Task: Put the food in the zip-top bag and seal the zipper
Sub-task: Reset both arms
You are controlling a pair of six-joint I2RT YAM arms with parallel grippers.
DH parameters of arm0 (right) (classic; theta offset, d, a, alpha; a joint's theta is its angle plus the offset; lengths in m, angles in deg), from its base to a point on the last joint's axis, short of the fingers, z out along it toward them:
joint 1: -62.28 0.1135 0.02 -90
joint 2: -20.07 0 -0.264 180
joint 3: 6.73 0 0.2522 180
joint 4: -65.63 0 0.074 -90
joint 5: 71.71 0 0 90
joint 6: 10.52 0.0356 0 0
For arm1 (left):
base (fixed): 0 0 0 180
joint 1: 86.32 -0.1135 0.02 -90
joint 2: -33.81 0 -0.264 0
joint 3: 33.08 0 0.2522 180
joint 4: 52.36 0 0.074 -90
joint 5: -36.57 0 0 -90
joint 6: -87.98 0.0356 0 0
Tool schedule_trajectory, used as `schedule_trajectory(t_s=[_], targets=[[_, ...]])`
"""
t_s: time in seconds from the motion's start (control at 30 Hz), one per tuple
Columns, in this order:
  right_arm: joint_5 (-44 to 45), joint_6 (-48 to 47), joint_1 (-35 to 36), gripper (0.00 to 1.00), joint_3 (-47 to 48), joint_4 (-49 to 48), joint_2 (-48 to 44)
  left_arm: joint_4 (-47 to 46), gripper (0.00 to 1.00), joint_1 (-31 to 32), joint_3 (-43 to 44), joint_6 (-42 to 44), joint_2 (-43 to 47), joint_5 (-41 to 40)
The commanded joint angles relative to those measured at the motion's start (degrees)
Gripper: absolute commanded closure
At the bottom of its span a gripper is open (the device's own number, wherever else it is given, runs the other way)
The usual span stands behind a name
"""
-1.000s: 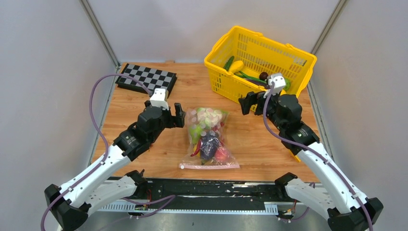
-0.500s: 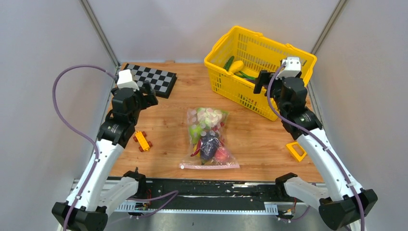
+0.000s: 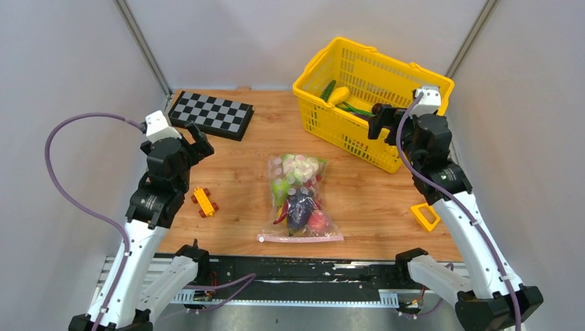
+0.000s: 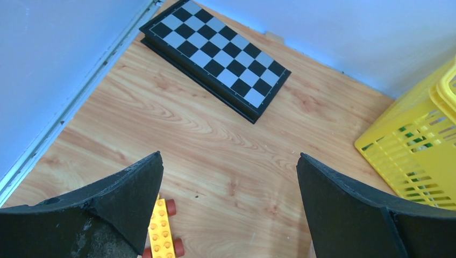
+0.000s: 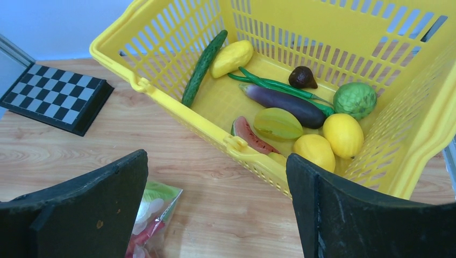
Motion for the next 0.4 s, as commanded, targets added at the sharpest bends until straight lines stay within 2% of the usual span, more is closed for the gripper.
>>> schedule_trajectory(t_s=[0.0, 0.37], targets=[[-1.09, 1.14, -0.16, 0.00, -0.14, -0.33, -2.48, 0.99, 0.00, -0.26, 1.72, -1.62, 1.20, -3.51], [-1.47, 0.77, -0.12, 0.00, -1.28, -0.62, -3.33, 0.78, 0.00, -0.25, 2.02, -1.76, -0.07, -2.83]])
